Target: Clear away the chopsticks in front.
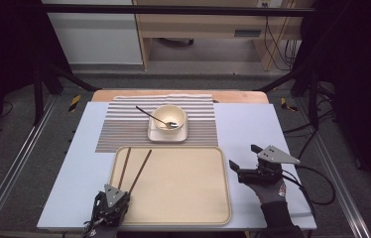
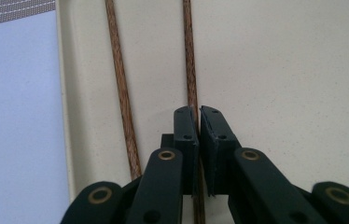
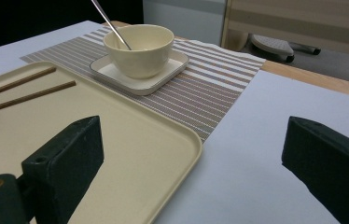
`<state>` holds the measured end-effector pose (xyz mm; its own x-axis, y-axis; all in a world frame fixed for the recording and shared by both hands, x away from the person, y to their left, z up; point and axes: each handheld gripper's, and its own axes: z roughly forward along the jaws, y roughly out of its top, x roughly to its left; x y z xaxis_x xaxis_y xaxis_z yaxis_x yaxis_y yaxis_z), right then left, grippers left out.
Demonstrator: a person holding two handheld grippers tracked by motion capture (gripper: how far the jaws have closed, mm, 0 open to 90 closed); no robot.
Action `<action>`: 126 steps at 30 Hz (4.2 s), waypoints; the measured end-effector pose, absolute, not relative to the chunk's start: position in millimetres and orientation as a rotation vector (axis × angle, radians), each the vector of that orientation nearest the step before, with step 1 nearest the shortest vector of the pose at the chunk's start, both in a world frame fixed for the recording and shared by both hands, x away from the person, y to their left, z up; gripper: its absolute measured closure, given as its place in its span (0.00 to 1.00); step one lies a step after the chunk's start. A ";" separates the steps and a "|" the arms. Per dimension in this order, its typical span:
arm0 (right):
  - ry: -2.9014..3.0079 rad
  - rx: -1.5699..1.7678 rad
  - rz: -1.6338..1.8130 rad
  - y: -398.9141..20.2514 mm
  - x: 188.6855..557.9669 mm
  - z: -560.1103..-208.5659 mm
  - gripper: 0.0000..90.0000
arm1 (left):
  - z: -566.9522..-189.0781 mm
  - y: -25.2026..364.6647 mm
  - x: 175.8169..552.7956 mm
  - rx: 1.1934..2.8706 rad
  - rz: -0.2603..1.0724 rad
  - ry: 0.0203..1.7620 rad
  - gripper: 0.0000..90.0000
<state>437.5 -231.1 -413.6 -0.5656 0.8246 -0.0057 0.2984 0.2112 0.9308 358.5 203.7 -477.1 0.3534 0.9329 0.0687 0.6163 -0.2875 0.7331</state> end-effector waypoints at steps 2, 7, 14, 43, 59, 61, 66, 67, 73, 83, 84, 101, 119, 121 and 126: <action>1.977 1.038 1.344 -231.2 437.5 -413.5 0.07 | -477.0 203.8 359.1 2.007 0.664 1.339 0.94; 1.978 1.037 1.343 -230.7 437.7 -413.9 0.07 | -469.4 203.3 359.8 2.001 0.656 1.320 0.84; 1.974 1.038 1.351 -231.2 437.5 -413.5 0.07 | -435.2 205.6 378.2 1.944 0.618 1.198 0.80; 1.999 1.052 1.331 -230.2 441.4 -419.2 0.07 | -466.4 184.1 466.9 2.256 0.487 0.927 0.99; 2.014 1.048 1.306 -228.5 442.6 -421.7 0.07 | -468.1 196.8 469.0 2.254 0.483 0.965 0.99; 2.015 1.047 1.305 -228.2 442.5 -421.9 0.07 | -467.8 198.4 468.2 2.258 0.485 0.965 0.99; 2.020 1.049 1.303 -227.0 442.5 -422.9 0.07 | -467.4 201.7 464.0 2.263 0.479 0.966 0.99; 2.021 1.049 1.302 -227.1 442.6 -422.9 0.07 | -467.3 202.7 463.1 2.265 0.484 0.966 0.99; 2.016 1.048 1.310 -227.8 442.1 -422.0 0.07 | -466.6 211.8 459.0 2.268 0.484 0.980 0.99; 2.017 1.050 1.311 -227.6 442.0 -422.1 0.07 | -465.3 222.2 458.4 2.263 0.477 1.005 0.99; 2.017 1.051 1.310 -227.7 442.0 -422.1 0.07 | -465.2 223.0 458.4 2.267 0.479 1.005 0.99; 2.020 1.049 1.307 -227.3 442.4 -422.6 0.07 | -460.9 225.8 458.4 2.241 0.505 1.010 0.99; 2.018 1.055 1.303 -227.1 442.9 -422.8 0.07 | -427.7 222.6 452.3 2.040 0.570 0.975 0.71; 2.018 1.056 1.302 -227.3 442.8 -422.7 0.07 | -424.0 222.2 453.5 2.018 0.580 0.981 0.67; 2.013 1.055 1.304 -228.0 442.8 -422.0 0.07 | -416.8 218.3 457.6 1.992 0.609 0.980 0.59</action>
